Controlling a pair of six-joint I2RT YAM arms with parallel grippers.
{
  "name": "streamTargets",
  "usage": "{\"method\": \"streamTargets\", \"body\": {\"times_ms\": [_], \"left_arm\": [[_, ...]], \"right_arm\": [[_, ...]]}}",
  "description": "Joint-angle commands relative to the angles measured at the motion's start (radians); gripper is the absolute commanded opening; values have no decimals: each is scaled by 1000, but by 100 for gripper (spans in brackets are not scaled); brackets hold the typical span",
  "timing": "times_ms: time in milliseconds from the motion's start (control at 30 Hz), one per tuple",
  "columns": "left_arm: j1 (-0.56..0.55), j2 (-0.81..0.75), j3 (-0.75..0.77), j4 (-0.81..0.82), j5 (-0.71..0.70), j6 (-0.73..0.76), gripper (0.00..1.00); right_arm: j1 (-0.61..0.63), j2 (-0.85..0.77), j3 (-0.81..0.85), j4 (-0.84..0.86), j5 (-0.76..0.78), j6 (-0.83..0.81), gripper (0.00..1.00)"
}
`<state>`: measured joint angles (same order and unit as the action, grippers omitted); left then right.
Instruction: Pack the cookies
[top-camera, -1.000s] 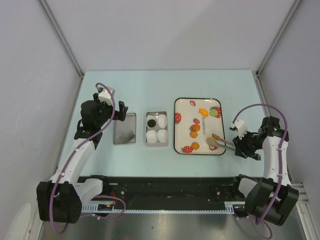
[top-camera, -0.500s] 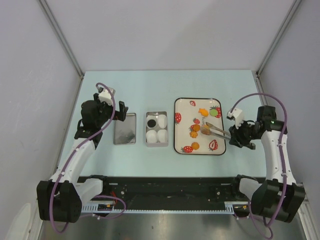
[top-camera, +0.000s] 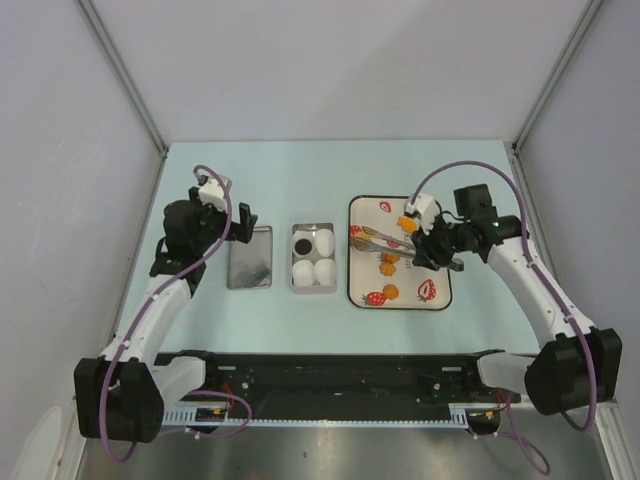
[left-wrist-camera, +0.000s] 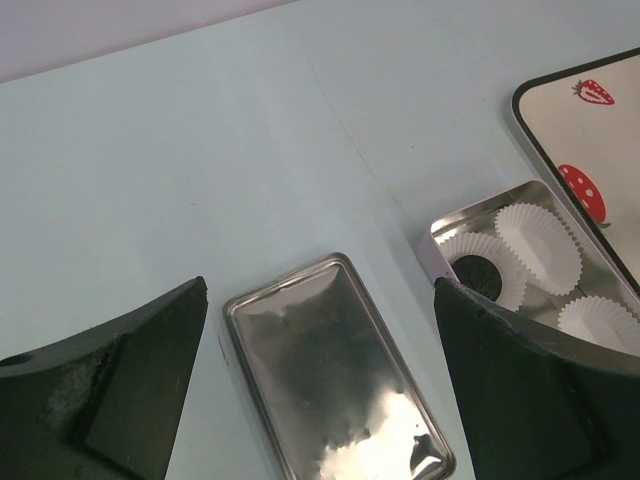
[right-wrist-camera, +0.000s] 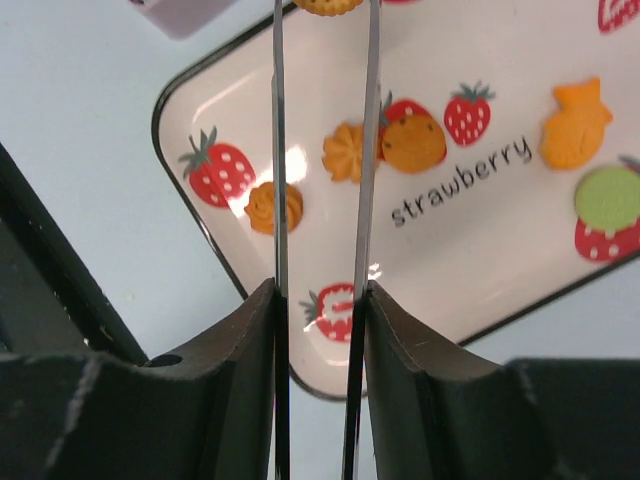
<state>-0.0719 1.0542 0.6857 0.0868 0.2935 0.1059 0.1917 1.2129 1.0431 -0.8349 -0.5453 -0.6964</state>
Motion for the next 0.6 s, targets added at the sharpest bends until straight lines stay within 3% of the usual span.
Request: {"method": "streamTargets", "body": {"times_ms": [0,267,567], "left_arm": [[-3,10,18,14,29,6,100],[-5,21,23,11,24,9,100],[-5,33,25,14,19,14,100]], "right_arm": [[98,66,95,137,48,101,19],[218,211,196,212,91,132,19],[250,319,255,240,100,130,19]]}}
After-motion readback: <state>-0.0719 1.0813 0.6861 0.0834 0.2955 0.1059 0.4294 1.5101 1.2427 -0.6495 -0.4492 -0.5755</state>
